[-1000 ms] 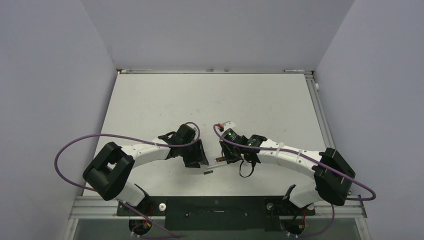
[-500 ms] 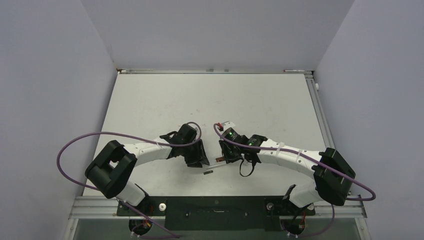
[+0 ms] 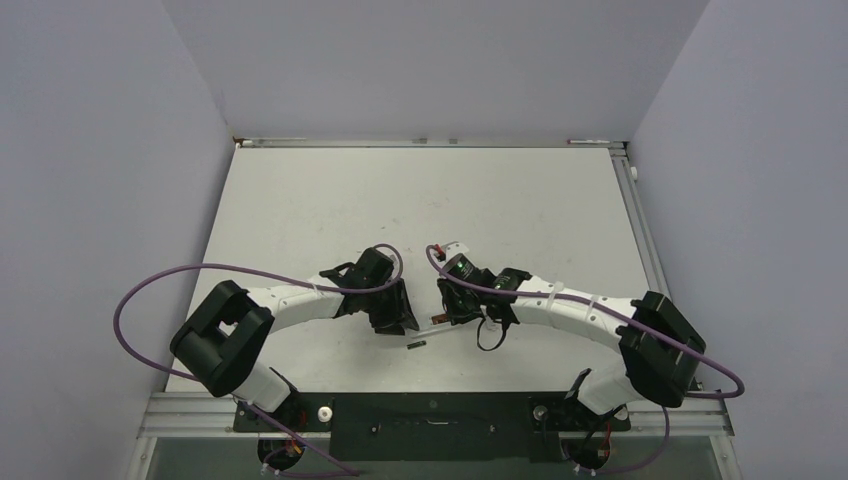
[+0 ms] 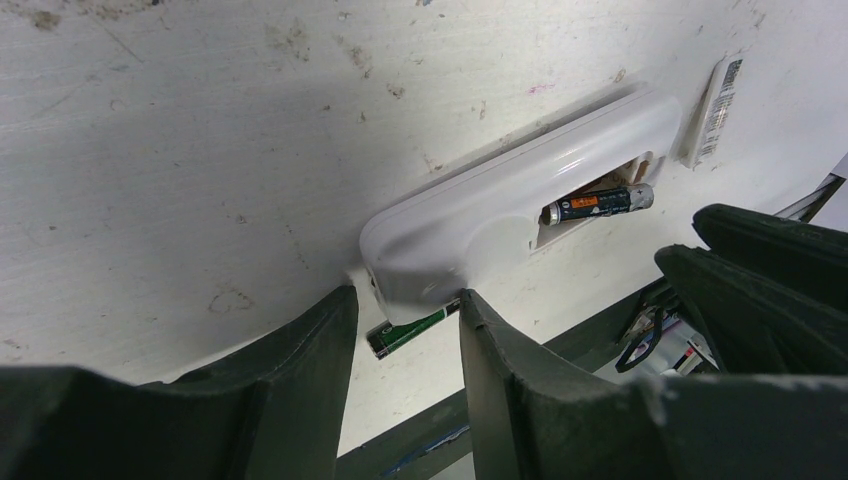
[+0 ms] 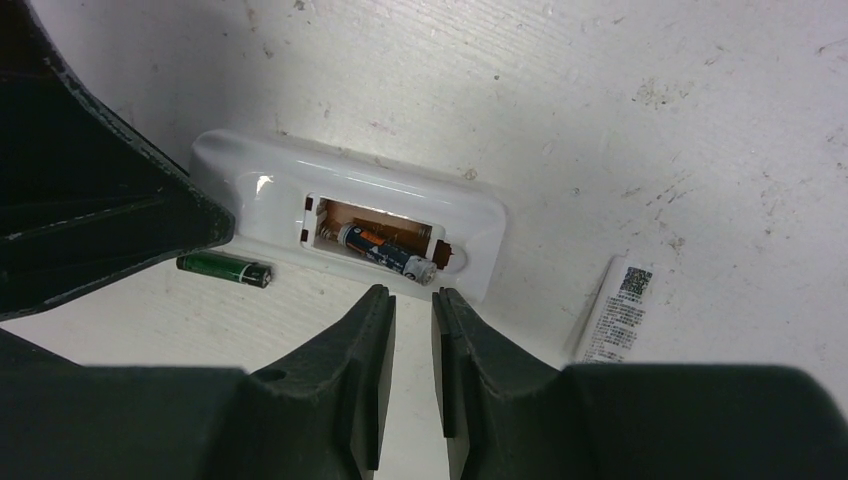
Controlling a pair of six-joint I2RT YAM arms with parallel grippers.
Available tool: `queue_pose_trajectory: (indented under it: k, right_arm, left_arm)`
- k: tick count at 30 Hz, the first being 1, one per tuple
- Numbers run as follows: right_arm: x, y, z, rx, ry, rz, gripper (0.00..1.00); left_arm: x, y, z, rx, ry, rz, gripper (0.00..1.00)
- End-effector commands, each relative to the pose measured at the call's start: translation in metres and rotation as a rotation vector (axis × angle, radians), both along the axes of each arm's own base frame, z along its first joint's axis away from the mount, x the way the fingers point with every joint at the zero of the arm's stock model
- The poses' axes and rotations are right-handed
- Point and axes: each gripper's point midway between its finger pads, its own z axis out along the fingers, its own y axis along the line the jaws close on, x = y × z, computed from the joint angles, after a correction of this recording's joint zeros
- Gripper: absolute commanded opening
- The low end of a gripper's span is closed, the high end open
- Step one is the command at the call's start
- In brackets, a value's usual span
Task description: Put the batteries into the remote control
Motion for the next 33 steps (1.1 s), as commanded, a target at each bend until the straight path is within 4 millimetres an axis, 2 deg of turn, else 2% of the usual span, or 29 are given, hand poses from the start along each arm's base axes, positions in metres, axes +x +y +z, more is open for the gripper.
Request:
queue_pose_trajectory:
  k: [1,33]
  right_arm:
    - [0.007,0.003,-0.004,0.013,-0.001,-0.015,0.21]
    - [0.006,0.008,-0.02,0.003,0.048,0.011,0.12]
  left_arm:
    - [0.006,-0.001,0.0,0.019,-0.025,-0.005,0.38]
    - [0.006,-0.002,-0.001,0.022,-0.021,-0.017,0.38]
